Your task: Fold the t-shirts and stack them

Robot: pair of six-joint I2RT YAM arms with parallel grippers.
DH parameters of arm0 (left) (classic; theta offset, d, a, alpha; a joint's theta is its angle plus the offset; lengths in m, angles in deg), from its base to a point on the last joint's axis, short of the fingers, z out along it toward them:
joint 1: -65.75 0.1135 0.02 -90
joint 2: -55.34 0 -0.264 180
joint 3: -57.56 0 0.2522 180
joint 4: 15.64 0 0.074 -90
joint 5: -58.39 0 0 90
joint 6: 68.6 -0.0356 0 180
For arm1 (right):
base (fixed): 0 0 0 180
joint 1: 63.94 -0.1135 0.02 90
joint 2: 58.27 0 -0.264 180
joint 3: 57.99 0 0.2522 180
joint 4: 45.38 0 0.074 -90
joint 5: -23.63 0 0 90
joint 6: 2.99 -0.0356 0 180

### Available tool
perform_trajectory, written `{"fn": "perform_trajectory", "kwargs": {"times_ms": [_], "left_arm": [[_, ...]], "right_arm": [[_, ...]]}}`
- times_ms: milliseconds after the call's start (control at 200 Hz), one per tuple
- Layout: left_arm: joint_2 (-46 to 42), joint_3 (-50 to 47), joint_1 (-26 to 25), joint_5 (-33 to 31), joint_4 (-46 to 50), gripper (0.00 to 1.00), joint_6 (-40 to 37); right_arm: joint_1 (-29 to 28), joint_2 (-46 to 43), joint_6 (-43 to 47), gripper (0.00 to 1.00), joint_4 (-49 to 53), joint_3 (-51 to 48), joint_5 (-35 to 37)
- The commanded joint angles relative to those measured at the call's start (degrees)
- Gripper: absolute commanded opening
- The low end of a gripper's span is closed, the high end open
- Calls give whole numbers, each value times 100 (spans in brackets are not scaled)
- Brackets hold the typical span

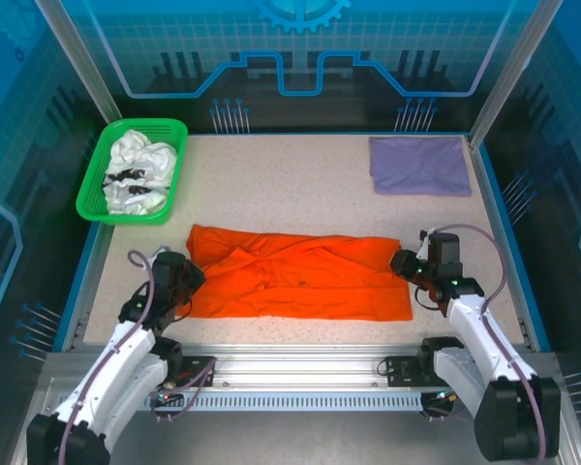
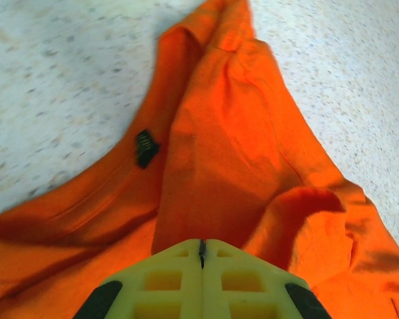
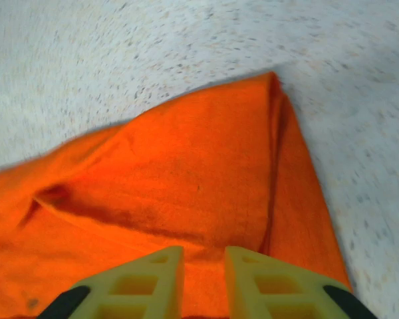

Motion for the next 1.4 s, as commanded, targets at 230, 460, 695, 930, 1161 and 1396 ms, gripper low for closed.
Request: {"fn": "perform_trajectory", "kwargs": {"times_ms": [230, 460, 695, 930, 1161, 1396], "left_arm": [[-264, -122, -2, 98, 308, 16, 515], [479, 243, -20, 622, 76, 19, 68], [1253, 925, -12, 325, 1188, 61, 50], [2345, 1076, 149, 1067, 645, 70, 142], [2668, 1063, 195, 1528, 403, 57, 462], [2568, 1129, 200, 1327, 519, 40, 325]], "right_arm": [[479, 167, -173, 48, 1034, 234, -696], [369, 2486, 411, 31, 2048, 1764, -783], [-368, 3757, 620, 37, 2498, 2907, 199], [-579, 4197, 554, 38, 2329, 3039, 340], [-688, 4085, 549, 40, 2285, 2994, 190], [-679, 4226, 523, 43, 2180, 2958, 302]]}}
